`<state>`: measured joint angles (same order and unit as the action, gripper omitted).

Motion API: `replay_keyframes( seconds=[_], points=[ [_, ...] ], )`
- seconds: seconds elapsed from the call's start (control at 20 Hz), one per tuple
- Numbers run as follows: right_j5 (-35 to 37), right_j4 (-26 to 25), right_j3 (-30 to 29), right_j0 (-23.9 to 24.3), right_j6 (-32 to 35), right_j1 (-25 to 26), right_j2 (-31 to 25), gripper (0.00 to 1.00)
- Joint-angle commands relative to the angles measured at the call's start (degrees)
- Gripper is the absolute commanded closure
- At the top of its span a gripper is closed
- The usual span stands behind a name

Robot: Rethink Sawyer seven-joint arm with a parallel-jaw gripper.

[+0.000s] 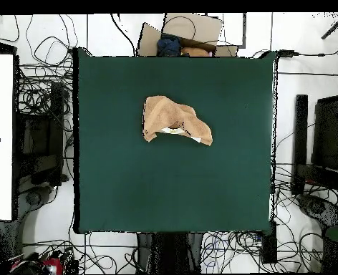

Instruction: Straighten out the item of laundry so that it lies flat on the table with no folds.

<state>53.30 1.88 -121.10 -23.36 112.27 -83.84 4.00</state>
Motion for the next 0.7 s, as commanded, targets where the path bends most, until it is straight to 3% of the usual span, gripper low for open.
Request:
replay_keyframes(
  seconds=[0.05,0.3,0.7],
  points=[
    [-11.35,-4.16,-8.37,1.07,17.04,6.69,2.72,0.00],
    [-16.97,-7.49,-6.72,1.51,19.22,12.71,4.28,0.00],
    [-25.08,-9.93,-5.20,4.66,15.06,18.35,6.51,0.00]
  ],
)
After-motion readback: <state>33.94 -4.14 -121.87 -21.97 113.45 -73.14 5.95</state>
